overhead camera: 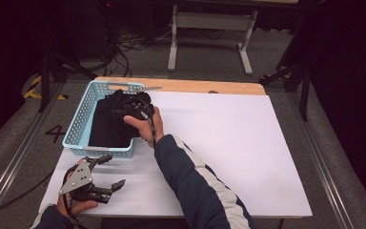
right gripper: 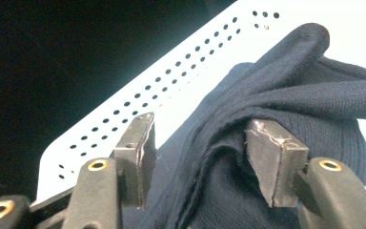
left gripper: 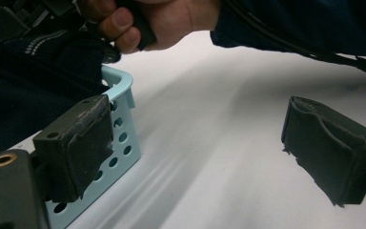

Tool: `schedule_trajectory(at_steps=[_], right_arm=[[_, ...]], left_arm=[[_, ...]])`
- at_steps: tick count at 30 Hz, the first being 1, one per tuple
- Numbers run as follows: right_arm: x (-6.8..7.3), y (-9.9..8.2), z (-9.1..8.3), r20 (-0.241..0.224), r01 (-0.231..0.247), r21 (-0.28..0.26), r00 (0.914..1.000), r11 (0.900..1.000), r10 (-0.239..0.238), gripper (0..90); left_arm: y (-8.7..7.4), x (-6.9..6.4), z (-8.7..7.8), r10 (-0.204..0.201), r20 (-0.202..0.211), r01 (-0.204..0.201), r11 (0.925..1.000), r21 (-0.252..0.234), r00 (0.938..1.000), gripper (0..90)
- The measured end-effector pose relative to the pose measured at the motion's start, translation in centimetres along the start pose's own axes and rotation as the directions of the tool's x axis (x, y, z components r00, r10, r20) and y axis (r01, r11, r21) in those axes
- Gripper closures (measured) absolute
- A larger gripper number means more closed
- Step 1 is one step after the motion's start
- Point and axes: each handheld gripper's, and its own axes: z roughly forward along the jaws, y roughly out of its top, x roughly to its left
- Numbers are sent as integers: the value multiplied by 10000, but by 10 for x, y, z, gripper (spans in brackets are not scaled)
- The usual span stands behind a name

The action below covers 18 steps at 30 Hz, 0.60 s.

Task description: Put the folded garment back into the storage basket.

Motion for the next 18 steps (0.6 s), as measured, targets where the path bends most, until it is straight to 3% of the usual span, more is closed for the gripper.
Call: schedule_trajectory(at_steps=[4, 7, 11, 18], right_arm=[[1, -1, -7, 196, 374, 100, 9991, 9993, -376, 522], [5, -4, -12, 505, 1049, 180, 9931, 9943, -1057, 532], [9, -7, -23, 571, 1688, 64, 9840, 9856, -1689, 549], [12, -6, -40, 629, 2142, -410, 9754, 9759, -2114, 542]], left_arm=[[0, -1, 0, 99, -17, -99, 9999, 76, 9999, 112], [-1, 0, 0, 36, 19, -36, 10000, 85, 10000, 112], [-1, 0, 0, -2, -2, 2, 9999, 127, 10000, 112], [-2, 0, 1, 44, -27, -43, 9997, 229, 10000, 112]])
